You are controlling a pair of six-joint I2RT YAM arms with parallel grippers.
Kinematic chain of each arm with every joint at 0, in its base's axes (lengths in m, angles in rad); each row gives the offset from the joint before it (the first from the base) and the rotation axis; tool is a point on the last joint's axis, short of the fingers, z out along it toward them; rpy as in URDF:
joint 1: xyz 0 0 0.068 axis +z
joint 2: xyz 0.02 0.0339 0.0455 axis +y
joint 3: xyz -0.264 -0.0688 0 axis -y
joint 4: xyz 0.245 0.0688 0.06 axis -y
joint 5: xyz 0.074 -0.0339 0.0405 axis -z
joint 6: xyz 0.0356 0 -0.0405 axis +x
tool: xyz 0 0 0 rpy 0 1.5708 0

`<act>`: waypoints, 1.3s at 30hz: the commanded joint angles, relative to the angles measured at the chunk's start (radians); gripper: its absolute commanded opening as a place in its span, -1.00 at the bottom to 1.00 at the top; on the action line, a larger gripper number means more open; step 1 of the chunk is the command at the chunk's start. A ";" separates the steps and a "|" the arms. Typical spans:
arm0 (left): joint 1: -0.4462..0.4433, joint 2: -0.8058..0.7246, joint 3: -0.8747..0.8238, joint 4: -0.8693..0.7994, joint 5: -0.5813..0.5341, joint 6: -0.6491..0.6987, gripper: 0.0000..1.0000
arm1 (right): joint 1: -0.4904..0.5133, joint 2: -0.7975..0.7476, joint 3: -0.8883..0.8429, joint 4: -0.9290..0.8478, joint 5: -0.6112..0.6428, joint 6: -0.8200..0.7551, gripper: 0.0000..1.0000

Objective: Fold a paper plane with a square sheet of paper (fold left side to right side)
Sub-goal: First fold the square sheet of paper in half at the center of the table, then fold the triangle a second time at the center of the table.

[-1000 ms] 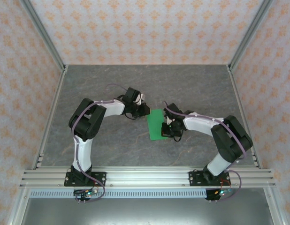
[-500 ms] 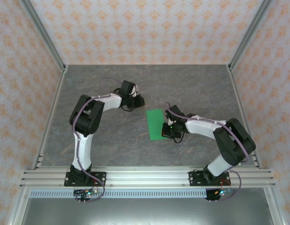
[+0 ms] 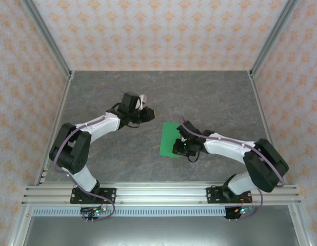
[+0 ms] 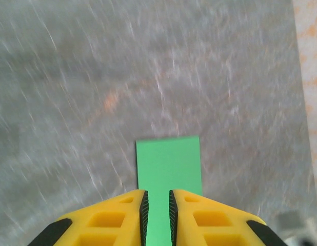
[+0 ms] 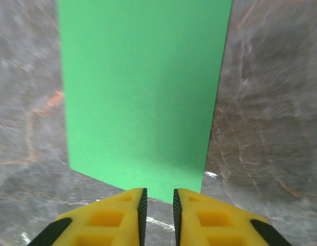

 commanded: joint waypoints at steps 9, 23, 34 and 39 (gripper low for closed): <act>-0.185 0.009 -0.114 0.088 -0.018 -0.130 -0.60 | -0.264 -0.130 -0.072 0.107 -0.118 -0.056 -0.13; -0.217 0.134 -0.064 0.051 -0.056 -0.112 -0.63 | -0.289 -0.056 -0.109 0.182 -0.188 -0.040 -0.10; -0.217 0.130 -0.098 0.042 -0.082 -0.103 -0.65 | -0.289 -0.004 -0.106 0.227 -0.224 -0.008 -0.07; -0.217 0.131 -0.110 0.049 -0.084 -0.108 -0.67 | -0.289 0.015 -0.107 0.241 -0.243 0.004 -0.08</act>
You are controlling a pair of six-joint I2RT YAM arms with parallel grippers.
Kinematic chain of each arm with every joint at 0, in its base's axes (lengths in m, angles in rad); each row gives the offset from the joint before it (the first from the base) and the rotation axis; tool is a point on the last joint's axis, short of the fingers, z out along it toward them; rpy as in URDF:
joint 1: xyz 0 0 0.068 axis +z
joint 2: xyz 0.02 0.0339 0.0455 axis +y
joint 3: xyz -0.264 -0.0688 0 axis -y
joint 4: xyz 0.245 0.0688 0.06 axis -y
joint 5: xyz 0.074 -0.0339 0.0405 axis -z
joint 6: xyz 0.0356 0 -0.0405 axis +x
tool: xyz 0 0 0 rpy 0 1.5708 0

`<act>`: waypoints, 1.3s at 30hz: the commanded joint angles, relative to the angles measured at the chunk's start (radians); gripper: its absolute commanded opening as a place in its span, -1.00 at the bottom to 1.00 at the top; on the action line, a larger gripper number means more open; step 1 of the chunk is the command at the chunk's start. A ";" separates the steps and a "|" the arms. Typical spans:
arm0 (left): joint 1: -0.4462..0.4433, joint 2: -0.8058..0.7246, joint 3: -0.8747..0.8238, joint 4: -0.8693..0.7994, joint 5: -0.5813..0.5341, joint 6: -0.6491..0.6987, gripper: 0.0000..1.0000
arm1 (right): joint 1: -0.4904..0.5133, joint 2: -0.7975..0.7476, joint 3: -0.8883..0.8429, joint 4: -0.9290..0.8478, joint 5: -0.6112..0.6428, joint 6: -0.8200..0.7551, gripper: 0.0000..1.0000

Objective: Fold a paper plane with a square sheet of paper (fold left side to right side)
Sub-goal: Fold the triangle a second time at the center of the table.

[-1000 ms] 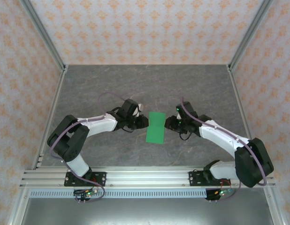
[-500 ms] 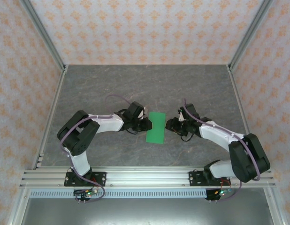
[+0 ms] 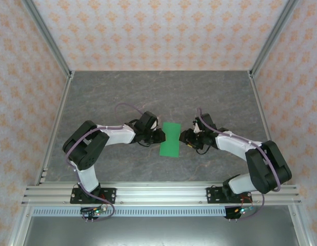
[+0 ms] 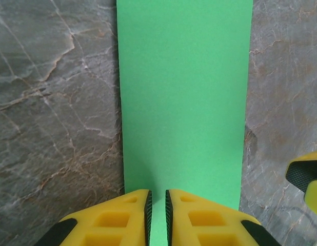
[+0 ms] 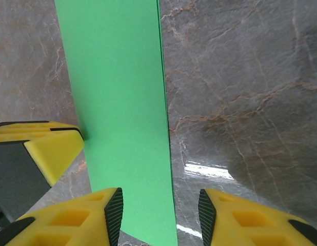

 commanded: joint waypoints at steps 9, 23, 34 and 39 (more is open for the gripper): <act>-0.008 0.008 -0.039 -0.016 -0.048 0.015 -0.69 | -0.002 0.058 0.009 0.034 -0.023 0.025 -0.08; -0.009 0.005 -0.056 0.000 -0.048 0.011 -0.70 | 0.027 0.113 0.050 0.049 -0.043 0.082 -0.14; -0.009 0.002 -0.058 0.004 -0.047 0.010 -0.70 | 0.081 0.090 0.025 0.017 0.010 0.139 -0.20; -0.010 0.002 -0.056 0.005 -0.046 0.011 -0.70 | 0.089 0.073 0.007 0.006 0.024 0.156 -0.21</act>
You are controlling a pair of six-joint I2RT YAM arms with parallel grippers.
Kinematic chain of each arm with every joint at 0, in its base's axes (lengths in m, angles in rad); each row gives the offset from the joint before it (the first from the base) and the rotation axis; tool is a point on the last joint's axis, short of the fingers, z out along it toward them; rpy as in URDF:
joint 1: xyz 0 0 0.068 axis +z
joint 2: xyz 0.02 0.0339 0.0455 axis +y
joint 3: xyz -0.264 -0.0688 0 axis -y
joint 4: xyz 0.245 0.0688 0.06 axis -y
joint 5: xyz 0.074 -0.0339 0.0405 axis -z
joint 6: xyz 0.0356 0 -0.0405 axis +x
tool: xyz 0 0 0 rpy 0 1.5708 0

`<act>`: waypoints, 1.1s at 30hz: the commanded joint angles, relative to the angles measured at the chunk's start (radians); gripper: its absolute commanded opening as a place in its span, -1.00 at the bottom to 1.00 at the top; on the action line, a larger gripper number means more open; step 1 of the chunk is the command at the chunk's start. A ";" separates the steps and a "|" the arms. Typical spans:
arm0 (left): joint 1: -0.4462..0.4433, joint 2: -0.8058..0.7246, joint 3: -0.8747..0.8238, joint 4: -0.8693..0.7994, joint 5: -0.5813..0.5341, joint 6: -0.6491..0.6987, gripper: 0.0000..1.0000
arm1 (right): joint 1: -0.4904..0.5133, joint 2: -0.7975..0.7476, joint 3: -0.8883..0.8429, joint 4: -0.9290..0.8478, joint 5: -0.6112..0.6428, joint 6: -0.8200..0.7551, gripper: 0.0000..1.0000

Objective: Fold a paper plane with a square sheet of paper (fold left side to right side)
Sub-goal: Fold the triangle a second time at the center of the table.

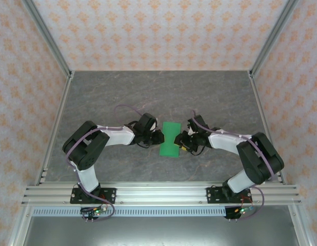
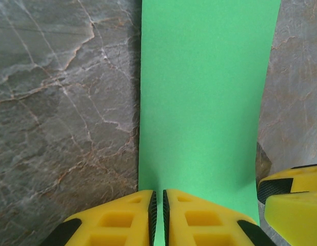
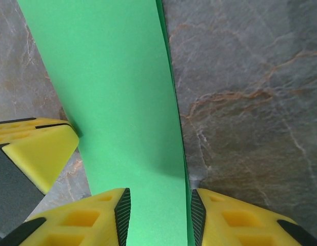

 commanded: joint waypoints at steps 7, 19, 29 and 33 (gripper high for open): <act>-0.010 0.005 -0.021 -0.028 -0.030 0.012 -0.70 | 0.025 -0.044 -0.041 -0.024 0.031 0.049 -0.21; -0.012 0.011 -0.015 -0.028 -0.028 0.012 -0.70 | 0.046 -0.058 -0.047 -0.004 0.021 0.074 -0.21; -0.016 0.016 -0.009 -0.030 -0.028 0.013 -0.70 | 0.051 -0.049 -0.056 0.059 -0.002 0.104 -0.21; -0.017 0.012 -0.009 -0.030 -0.028 0.013 -0.70 | 0.052 -0.050 -0.063 0.097 -0.002 0.122 -0.21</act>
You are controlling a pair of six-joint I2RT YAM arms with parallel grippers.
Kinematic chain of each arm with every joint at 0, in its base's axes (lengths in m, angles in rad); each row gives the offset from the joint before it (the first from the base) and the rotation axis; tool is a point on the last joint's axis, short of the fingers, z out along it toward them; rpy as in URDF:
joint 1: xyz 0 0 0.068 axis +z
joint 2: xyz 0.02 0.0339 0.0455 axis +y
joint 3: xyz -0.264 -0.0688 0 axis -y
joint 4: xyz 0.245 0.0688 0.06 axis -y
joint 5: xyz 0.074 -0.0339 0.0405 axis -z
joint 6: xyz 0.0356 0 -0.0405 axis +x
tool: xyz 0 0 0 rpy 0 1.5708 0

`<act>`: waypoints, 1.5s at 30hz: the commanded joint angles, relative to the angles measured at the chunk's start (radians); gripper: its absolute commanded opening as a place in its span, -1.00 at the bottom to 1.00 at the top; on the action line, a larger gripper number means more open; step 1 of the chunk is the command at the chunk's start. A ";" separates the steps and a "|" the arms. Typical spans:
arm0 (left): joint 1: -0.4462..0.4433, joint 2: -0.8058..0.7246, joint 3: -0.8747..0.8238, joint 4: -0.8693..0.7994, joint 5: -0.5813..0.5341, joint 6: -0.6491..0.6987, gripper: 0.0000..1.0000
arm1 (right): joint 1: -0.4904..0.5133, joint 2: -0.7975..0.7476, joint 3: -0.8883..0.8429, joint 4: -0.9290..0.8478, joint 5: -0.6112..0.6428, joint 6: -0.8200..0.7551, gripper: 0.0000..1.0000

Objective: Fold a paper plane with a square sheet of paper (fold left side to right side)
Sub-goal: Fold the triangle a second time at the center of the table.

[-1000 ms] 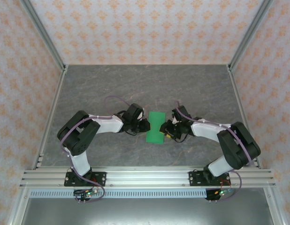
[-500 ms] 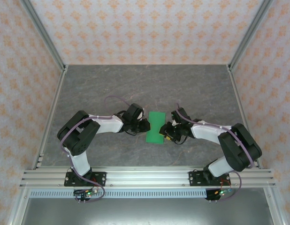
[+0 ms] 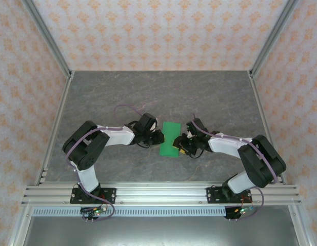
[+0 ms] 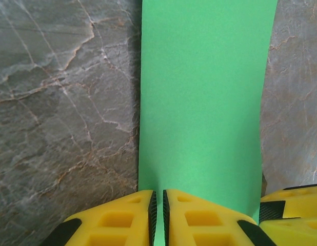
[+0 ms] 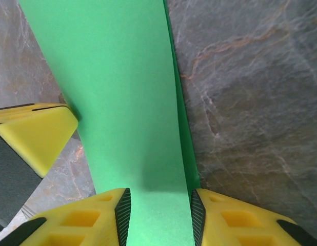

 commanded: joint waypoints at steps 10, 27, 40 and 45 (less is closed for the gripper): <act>-0.016 -0.078 -0.008 -0.044 -0.041 0.032 -0.52 | -0.003 0.010 0.020 0.046 0.014 -0.020 -0.21; -0.012 -0.382 -0.093 -0.153 -0.187 0.165 -0.13 | -0.069 0.087 0.131 0.047 -0.076 -0.192 -0.17; -0.030 -0.665 -0.263 -0.127 -0.184 0.280 0.08 | -0.085 0.071 0.167 0.024 -0.110 -0.311 -0.05; -0.124 -0.699 -0.263 -0.134 -0.212 0.370 0.11 | -0.088 0.065 0.181 -0.011 -0.114 -0.227 -0.08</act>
